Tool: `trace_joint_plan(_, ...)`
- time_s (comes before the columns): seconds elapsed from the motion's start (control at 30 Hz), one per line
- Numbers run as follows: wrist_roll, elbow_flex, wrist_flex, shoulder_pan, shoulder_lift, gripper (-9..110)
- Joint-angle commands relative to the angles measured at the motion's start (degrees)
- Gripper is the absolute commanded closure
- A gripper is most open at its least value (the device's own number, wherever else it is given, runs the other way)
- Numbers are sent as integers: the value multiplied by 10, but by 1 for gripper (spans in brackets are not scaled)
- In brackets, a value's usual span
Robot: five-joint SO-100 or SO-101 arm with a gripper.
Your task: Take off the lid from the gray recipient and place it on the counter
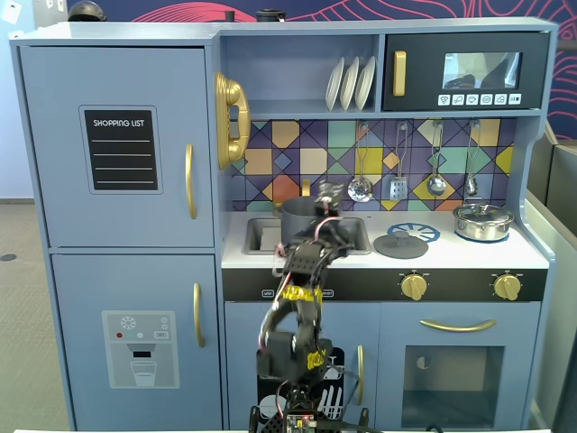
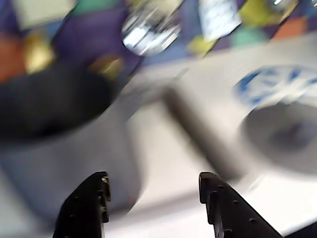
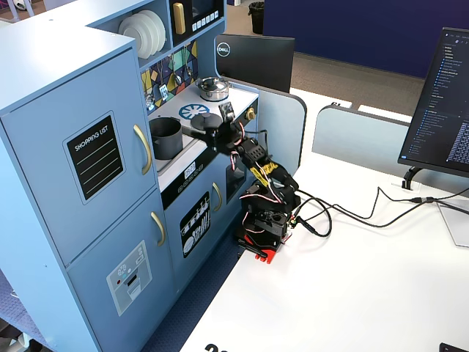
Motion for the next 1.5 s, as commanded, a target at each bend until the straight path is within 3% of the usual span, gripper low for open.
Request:
trace_joint_plan(0.0,-4,34,68,-68,94,91)
trace_joint_plan(0.17,-7,105,68,-113,112,93)
trace_joint_plan(0.53,-4,328,-106,-156,113,98)
trace_joint_plan(0.7,7,367,-90,-150,110,100)
trace_joint_plan(1.3,-25,368,313,-155,124,102)
trace_joint_plan(1.47,14,368,435,-172,135,102)
